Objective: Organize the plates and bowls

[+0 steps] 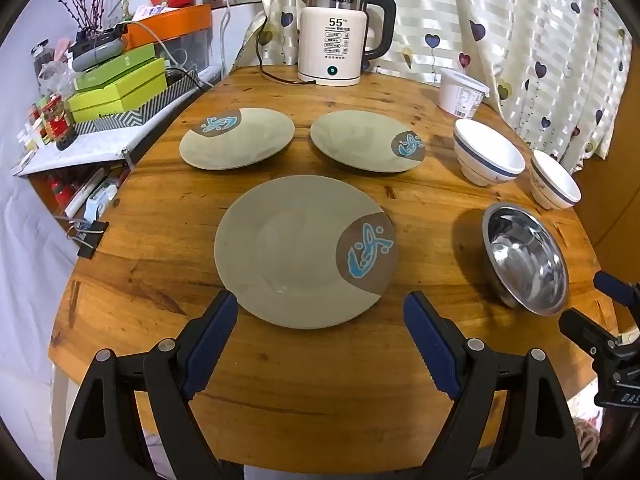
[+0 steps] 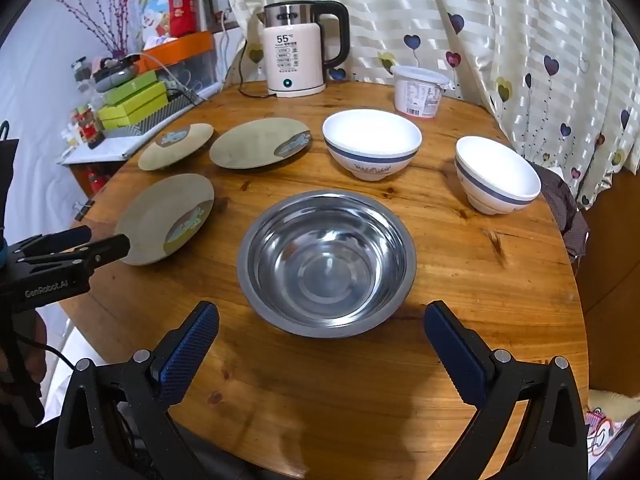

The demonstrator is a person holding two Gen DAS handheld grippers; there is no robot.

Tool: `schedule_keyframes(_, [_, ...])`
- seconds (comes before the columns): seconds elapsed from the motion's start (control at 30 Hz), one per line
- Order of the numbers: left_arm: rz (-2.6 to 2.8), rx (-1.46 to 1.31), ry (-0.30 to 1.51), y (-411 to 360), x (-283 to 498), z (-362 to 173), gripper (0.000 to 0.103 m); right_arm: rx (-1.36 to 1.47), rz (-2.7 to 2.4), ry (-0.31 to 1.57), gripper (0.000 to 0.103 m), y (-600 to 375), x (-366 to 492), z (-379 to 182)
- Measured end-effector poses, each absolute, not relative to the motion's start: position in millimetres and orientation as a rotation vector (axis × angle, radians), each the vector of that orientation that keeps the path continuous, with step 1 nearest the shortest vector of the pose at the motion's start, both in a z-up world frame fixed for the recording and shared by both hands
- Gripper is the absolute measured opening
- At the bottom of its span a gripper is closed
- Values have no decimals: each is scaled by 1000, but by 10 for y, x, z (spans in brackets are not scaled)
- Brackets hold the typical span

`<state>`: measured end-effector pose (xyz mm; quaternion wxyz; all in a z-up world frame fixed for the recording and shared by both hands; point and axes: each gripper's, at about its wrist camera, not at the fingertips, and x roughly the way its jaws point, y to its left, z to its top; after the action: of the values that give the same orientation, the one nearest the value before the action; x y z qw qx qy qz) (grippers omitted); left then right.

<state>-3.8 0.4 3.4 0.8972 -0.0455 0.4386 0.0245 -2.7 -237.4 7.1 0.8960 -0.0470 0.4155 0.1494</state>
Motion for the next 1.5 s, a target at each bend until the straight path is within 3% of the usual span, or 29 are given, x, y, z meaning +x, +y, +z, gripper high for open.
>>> schedule_keyframes(1.5, [31, -94, 890, 15, -76, 39, 86, -81, 285, 854, 103, -2421, -13, 102])
